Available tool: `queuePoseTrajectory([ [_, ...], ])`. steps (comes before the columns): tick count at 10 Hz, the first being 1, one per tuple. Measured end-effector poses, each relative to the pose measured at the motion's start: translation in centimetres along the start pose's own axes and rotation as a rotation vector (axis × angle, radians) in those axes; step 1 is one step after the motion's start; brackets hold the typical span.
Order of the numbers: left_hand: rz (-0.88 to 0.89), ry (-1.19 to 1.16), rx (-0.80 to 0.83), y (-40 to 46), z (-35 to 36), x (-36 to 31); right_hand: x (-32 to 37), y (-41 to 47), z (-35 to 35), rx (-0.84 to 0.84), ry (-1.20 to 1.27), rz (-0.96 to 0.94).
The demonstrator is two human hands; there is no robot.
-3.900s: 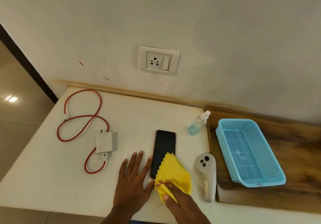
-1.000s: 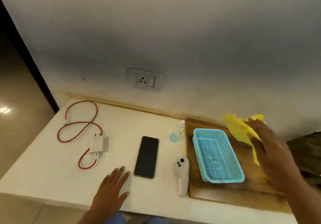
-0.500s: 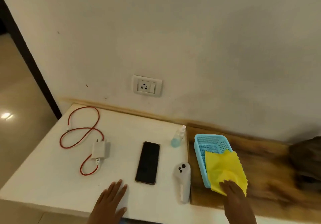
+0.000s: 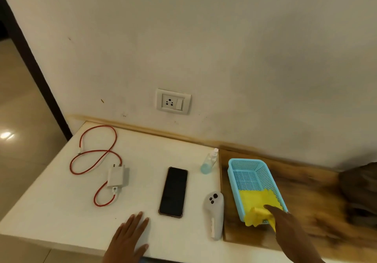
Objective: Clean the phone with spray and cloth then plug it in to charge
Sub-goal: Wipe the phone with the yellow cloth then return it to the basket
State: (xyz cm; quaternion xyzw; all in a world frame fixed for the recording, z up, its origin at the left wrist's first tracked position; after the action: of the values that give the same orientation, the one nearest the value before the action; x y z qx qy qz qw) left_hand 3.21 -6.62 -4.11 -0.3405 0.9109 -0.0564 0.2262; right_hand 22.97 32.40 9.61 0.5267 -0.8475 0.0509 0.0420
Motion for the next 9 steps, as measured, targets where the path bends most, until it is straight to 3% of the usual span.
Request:
queuePoseTrajectory([
  [2,-0.006,-0.019,-0.024,-0.1,0.1,0.1,0.1,0.6,-0.4,0.206,0.039,0.019],
  [4,-0.021,-0.004,-0.032,-0.1,0.1,0.1,1.6,2.7,-4.9,0.278,0.04,0.139],
  [6,-0.028,-0.006,-0.038,-0.1,0.3,0.2,2.0,1.8,-7.7,0.142,0.0,0.12],
  [7,-0.026,-0.015,-0.034,-0.1,0.3,0.2,1.4,-1.3,-5.3,0.206,0.054,0.117],
  [8,-0.028,0.003,-0.046,-0.2,0.3,0.1,-3.3,-5.2,2.3,0.256,0.185,0.132],
  [9,-0.031,0.008,-0.05,-0.2,0.3,0.2,-6.6,-6.4,6.7,0.243,0.146,0.06],
])
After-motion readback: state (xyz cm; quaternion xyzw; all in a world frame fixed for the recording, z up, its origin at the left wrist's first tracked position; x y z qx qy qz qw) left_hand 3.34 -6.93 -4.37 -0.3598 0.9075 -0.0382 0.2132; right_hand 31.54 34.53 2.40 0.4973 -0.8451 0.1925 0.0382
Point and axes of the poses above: each hand's wrist, its own y-axis towards the middle knuckle, its own z-axis out of the palm, x = y × z, the point moved 2 cm from there along y, towards the middle knuckle, and after that the axes turned 14 degrees about x, right-handed, at the moved point
